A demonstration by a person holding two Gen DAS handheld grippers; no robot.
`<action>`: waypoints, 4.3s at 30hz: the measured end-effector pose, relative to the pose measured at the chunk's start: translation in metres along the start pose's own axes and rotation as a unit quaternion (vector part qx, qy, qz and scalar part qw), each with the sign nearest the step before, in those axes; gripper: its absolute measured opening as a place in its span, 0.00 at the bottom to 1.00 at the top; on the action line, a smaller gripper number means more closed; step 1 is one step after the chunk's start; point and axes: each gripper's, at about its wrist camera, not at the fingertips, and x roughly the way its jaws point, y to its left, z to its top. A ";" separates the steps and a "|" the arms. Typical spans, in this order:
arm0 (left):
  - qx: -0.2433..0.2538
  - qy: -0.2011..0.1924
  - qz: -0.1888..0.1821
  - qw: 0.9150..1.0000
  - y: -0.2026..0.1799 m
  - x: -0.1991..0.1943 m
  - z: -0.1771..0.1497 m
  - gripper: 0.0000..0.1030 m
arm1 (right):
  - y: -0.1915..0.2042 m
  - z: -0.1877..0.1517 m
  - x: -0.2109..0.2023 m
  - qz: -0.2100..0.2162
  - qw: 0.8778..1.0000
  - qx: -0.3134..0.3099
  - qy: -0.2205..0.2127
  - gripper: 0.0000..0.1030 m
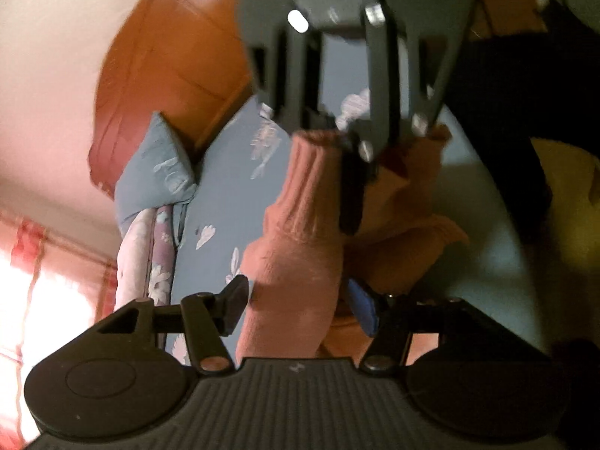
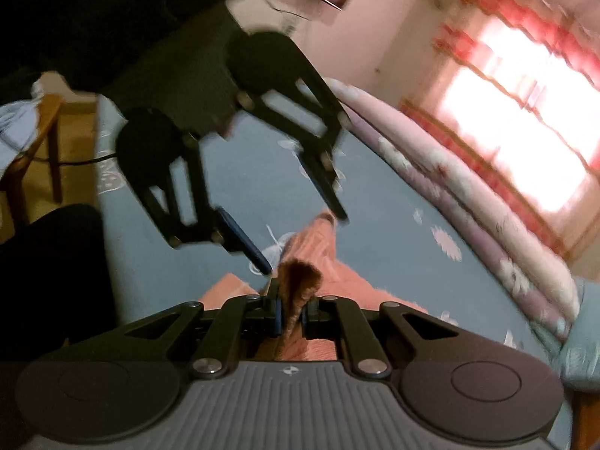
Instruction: Fold clothes
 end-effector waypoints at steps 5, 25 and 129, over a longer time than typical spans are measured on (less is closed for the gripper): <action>0.022 0.003 -0.030 0.999 -0.007 0.012 0.005 0.59 | 0.023 -0.004 -0.012 0.024 0.997 -0.077 0.018 0.11; -0.065 0.072 -0.098 0.990 -0.004 0.070 0.001 0.30 | 0.001 -0.007 0.002 0.039 0.999 0.003 -0.002 0.11; -0.386 0.061 0.139 0.910 0.119 0.034 -0.013 0.12 | -0.083 -0.134 0.004 -0.314 0.845 0.432 0.005 0.15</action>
